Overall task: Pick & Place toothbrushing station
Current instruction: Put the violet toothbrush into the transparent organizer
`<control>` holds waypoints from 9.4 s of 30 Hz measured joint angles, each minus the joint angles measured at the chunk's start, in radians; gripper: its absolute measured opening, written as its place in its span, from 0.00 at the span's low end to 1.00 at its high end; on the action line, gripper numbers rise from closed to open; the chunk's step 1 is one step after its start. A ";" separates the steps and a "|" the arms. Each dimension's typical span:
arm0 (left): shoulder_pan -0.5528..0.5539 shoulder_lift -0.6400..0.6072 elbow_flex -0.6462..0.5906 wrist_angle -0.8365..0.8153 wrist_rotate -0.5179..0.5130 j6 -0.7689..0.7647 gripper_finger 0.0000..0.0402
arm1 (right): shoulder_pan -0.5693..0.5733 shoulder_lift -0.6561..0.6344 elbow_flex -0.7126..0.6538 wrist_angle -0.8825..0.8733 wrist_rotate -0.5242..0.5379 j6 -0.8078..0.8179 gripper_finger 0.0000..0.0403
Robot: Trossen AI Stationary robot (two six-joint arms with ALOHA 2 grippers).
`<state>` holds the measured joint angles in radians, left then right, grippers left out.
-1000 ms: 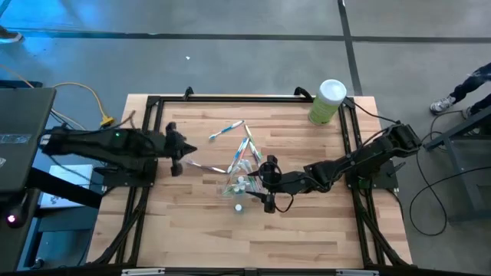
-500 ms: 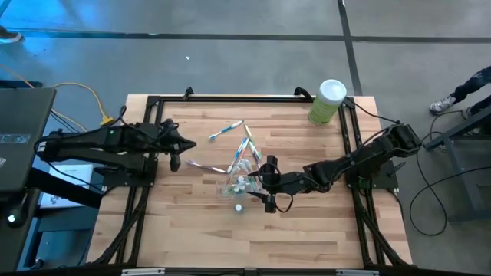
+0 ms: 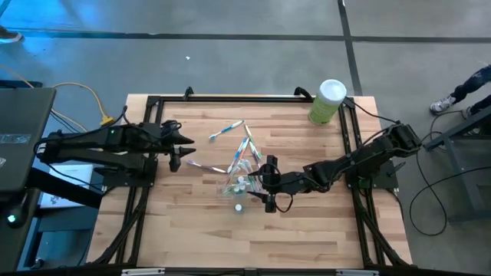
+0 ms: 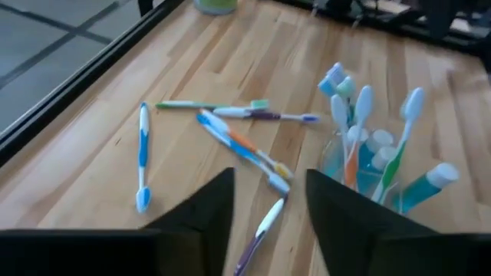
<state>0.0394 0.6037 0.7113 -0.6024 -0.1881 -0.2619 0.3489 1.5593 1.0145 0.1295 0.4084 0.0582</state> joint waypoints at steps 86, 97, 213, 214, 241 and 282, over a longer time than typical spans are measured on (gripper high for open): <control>-0.055 0.505 -0.466 0.357 -0.016 -0.171 0.63 | -0.003 0.000 0.000 -0.065 -0.079 0.028 0.65; -0.100 0.506 -0.468 0.338 -0.040 -0.280 0.36 | -0.003 0.000 0.000 -0.065 -0.079 0.027 0.65; -0.613 1.186 0.188 1.554 -0.752 1.777 0.01 | 0.042 -0.046 0.001 -0.155 -0.232 0.435 0.62; -0.611 1.186 0.188 1.551 -0.750 1.774 0.01 | 0.042 -0.046 0.001 -0.152 -0.232 0.429 0.62; -0.646 1.183 0.191 1.495 -0.653 1.600 0.02 | 0.055 -0.045 -0.001 -0.246 -0.175 0.308 0.03; -0.726 1.179 0.188 1.595 -1.242 1.044 0.32 | -0.204 0.122 -0.534 1.337 -0.489 0.021 0.03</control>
<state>-0.6861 1.7828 0.8989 0.9922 -1.4304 0.7826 0.1446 1.6817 0.4808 1.4665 -0.0804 0.0790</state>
